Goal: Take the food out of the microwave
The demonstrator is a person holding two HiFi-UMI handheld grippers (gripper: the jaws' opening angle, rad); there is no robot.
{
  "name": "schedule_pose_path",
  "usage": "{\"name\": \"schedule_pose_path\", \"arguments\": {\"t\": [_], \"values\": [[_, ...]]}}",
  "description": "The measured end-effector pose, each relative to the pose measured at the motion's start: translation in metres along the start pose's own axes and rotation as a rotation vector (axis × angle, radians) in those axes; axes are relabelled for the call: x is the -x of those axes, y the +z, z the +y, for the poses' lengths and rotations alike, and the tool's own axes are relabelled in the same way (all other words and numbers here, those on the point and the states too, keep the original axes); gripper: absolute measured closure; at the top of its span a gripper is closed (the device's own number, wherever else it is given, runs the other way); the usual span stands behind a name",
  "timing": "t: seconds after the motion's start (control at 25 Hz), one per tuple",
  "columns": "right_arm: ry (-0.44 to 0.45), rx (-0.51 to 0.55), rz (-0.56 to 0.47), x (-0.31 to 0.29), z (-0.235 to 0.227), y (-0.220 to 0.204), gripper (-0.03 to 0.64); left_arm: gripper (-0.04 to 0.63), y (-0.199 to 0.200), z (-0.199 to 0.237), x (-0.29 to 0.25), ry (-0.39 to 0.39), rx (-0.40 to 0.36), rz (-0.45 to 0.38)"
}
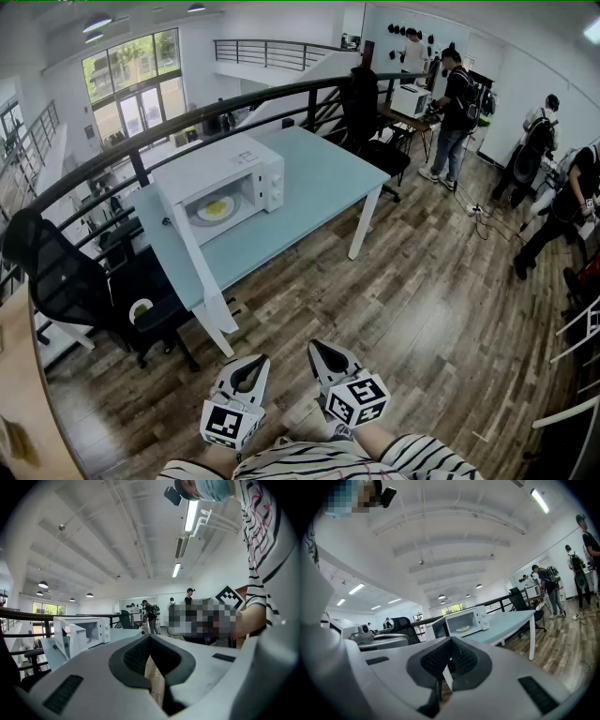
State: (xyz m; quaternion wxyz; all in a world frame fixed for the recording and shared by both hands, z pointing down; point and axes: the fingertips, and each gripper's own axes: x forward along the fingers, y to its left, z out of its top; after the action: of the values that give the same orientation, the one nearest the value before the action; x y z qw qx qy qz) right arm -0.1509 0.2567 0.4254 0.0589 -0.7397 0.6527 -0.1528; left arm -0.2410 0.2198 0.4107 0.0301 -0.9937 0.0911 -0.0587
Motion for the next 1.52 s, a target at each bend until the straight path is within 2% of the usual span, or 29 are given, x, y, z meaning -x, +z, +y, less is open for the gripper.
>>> {"name": "schedule_pose_path", "arguments": {"t": [0.16, 0.32, 0.48, 0.56, 0.6, 0.64, 0.68, 0.96, 1.2, 1.52], "values": [[-0.019, 0.002, -0.034, 0.002, -0.004, 0.003, 0.59, 0.572, -0.003, -0.002, -0.001, -0.028, 0.032, -0.017], [-0.01, -0.041, -0.039, -0.005, -0.016, 0.001, 0.588, 0.571, -0.013, 0.002, -0.012, -0.022, 0.084, -0.005], [0.018, -0.06, -0.033, -0.014, -0.041, 0.007, 0.584, 0.571, -0.015, -0.001, -0.037, -0.007, 0.102, 0.008], [0.051, -0.067, -0.021, -0.023, -0.053, 0.009, 0.558, 0.569, -0.016, 0.002, -0.053, 0.024, 0.123, 0.009], [0.069, -0.067, -0.011, -0.028, -0.06, 0.01, 0.486, 0.549, -0.017, 0.003, -0.062, 0.042, 0.139, 0.01], [0.086, -0.064, 0.001, -0.032, -0.068, 0.011, 0.443, 0.489, -0.018, 0.003, -0.072, 0.058, 0.154, 0.013], [0.103, -0.06, 0.013, -0.036, -0.077, 0.012, 0.443, 0.459, -0.018, 0.003, -0.082, 0.073, 0.164, 0.016], [0.206, -0.026, 0.064, -0.062, -0.138, 0.031, 0.443, 0.459, -0.015, 0.007, -0.145, 0.216, 0.2, 0.002], [0.259, -0.022, 0.083, -0.077, -0.18, 0.044, 0.443, 0.459, -0.016, 0.009, -0.178, 0.325, 0.228, 0.005], [0.297, -0.046, 0.095, -0.104, -0.205, 0.05, 0.443, 0.459, -0.024, 0.025, -0.209, 0.385, 0.254, 0.032]]}}
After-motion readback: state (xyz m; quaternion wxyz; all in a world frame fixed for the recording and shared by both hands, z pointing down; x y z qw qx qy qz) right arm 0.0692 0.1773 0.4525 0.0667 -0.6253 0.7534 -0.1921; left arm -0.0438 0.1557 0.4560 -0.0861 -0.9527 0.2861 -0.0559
